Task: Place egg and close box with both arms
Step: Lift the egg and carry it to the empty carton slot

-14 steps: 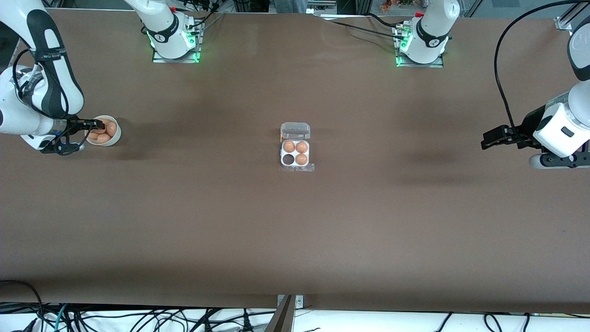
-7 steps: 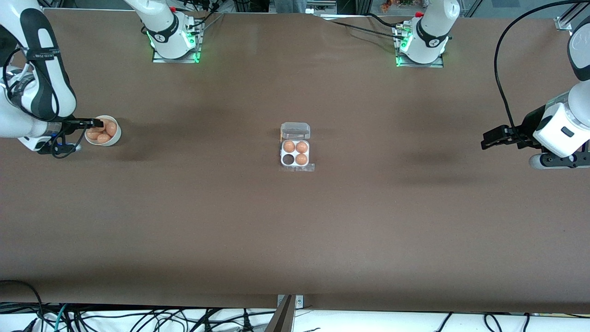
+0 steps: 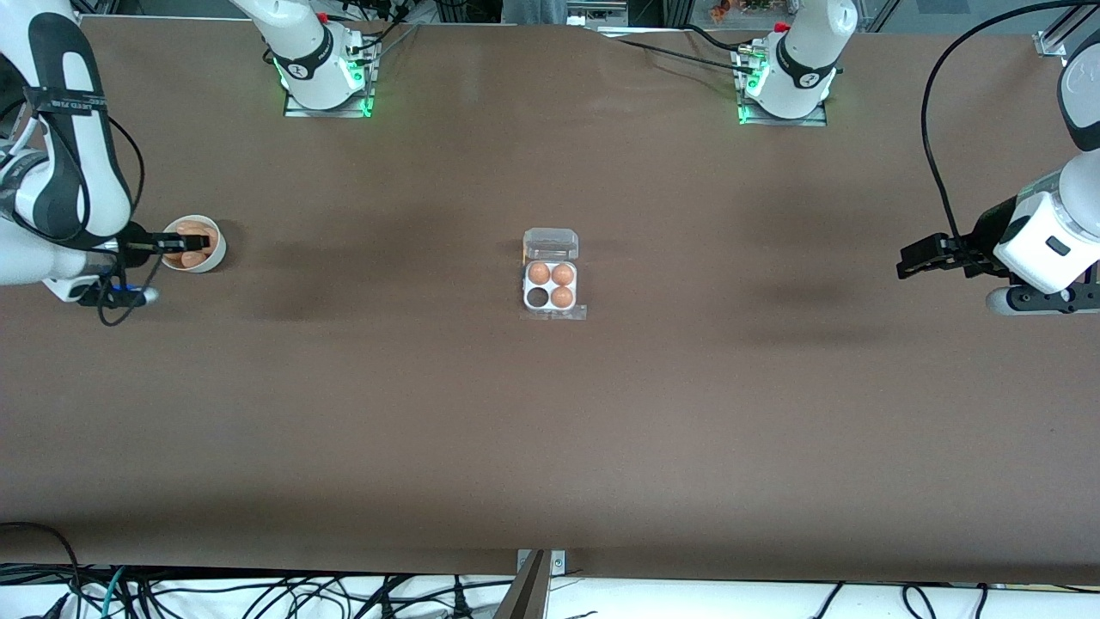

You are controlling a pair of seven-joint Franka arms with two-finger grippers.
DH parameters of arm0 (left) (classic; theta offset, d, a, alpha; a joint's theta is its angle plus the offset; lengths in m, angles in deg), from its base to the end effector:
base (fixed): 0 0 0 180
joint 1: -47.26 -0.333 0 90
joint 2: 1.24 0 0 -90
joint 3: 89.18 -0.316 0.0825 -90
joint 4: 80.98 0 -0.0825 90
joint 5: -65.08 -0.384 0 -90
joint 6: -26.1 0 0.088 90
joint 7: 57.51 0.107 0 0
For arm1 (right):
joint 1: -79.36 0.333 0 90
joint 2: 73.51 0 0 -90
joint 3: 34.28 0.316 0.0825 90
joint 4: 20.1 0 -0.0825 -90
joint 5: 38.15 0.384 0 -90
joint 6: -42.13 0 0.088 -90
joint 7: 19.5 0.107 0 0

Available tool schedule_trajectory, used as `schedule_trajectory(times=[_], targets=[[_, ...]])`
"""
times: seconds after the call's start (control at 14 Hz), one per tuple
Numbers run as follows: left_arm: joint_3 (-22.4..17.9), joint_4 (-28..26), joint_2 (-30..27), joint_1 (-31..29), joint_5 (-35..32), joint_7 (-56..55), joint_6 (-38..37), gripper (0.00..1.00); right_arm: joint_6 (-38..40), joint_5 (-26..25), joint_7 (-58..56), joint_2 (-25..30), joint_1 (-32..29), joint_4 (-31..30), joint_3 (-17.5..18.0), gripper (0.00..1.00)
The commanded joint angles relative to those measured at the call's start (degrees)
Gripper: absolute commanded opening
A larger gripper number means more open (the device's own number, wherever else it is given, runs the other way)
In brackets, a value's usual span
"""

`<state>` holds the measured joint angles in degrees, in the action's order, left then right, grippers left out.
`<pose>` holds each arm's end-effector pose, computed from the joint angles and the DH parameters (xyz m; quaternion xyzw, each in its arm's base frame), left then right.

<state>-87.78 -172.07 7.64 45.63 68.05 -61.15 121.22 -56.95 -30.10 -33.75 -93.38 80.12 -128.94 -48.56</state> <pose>0.6014 -0.0018 0.5334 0.9980 0.0372 -0.0431 0.0263 0.5492 -0.1138 0.2952 -0.9679 0.0255 0.2365 0.0811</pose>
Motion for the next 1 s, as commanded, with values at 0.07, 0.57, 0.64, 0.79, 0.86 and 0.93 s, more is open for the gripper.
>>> schedule_trajectory(times=[0.07, 0.57, 0.64, 0.79, 0.86, 0.93], targets=[[0.4, 1.3, 0.4, -0.6, 1.0, 1.0, -1.1, 1.0, 3.5, 5.5, 13.0, -1.9, 3.2, 5.1, 5.7, 0.32], [0.4, 1.3, 0.5, -0.6, 1.0, 1.1, -1.1, 1.0, 2.0, 16.0, 42.3, -8.3, 12.1, 14.4, 15.5, 0.32], [0.4, 1.3, 0.5, -0.6, 1.0, 1.1, -1.1, 1.0, 1.0, 17.9, 45.2, -9.5, 14.4, 15.7, 15.5, 0.32], [0.4, 1.3, 0.5, -0.6, 1.0, 1.0, -1.1, 1.0, -2.6, 20.8, 51.3, -12.8, 18.7, 18.6, 15.5, 0.32], [0.4, 1.3, 0.5, -0.6, 1.0, 1.0, -1.1, 1.0, -3.7, 22.7, 53.7, -14.7, 20.4, 21.0, 15.5, 0.32], [0.4, 1.3, 0.5, -0.6, 1.0, 1.0, -1.1, 1.0, -4.5, 24.5, 55.4, -16.7, 22.4, 22.9, 15.5, 0.32]])
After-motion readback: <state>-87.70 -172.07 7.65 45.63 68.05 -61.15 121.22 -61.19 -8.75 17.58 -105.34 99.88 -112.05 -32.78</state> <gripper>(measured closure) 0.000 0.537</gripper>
